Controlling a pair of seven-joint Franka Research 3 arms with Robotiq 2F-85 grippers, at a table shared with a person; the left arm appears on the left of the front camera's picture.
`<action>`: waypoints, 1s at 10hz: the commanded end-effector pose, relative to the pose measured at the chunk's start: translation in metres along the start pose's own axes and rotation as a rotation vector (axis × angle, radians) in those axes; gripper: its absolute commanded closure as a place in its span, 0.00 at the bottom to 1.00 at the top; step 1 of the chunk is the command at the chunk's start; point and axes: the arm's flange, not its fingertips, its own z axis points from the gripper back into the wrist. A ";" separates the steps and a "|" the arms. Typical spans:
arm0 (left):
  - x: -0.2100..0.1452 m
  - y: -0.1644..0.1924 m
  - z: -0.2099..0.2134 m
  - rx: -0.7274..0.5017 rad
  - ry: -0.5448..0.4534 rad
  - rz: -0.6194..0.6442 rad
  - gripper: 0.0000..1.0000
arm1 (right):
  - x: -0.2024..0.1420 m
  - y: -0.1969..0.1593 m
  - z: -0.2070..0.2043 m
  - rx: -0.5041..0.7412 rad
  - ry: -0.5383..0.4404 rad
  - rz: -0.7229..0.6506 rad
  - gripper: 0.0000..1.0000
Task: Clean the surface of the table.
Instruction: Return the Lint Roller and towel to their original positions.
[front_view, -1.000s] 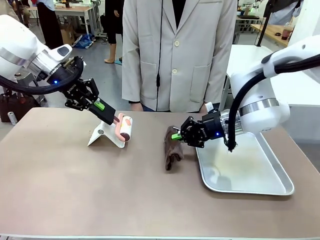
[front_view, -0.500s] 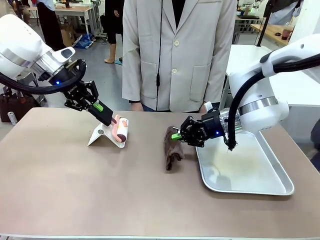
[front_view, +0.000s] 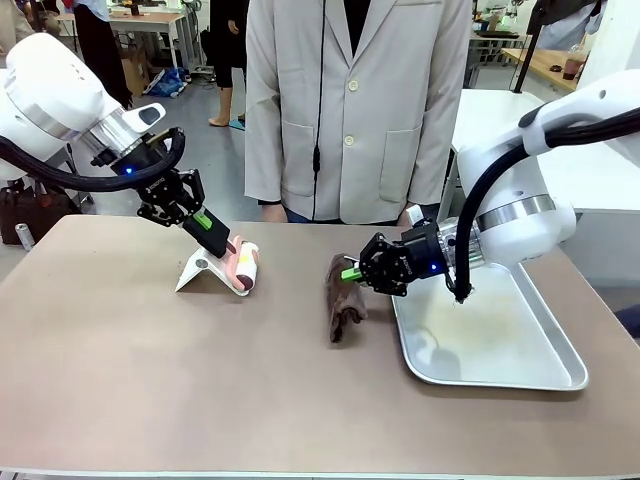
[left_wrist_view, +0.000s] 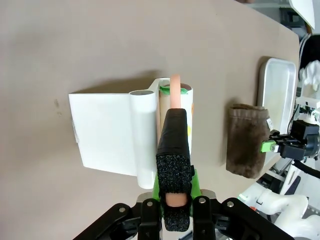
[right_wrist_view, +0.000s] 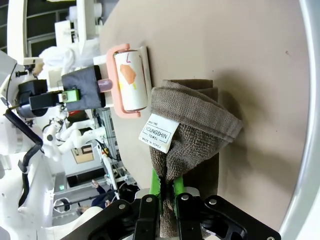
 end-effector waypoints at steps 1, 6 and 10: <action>0.005 0.000 0.004 0.046 0.020 0.009 0.78 | 0.010 0.002 -0.005 0.001 0.032 -0.018 0.89; 0.008 0.003 -0.001 0.065 0.039 -0.006 0.78 | 0.010 0.000 -0.007 0.006 0.045 -0.009 0.89; 0.009 0.008 -0.008 0.058 0.047 0.002 0.78 | 0.009 0.000 -0.005 -0.018 0.037 0.003 0.89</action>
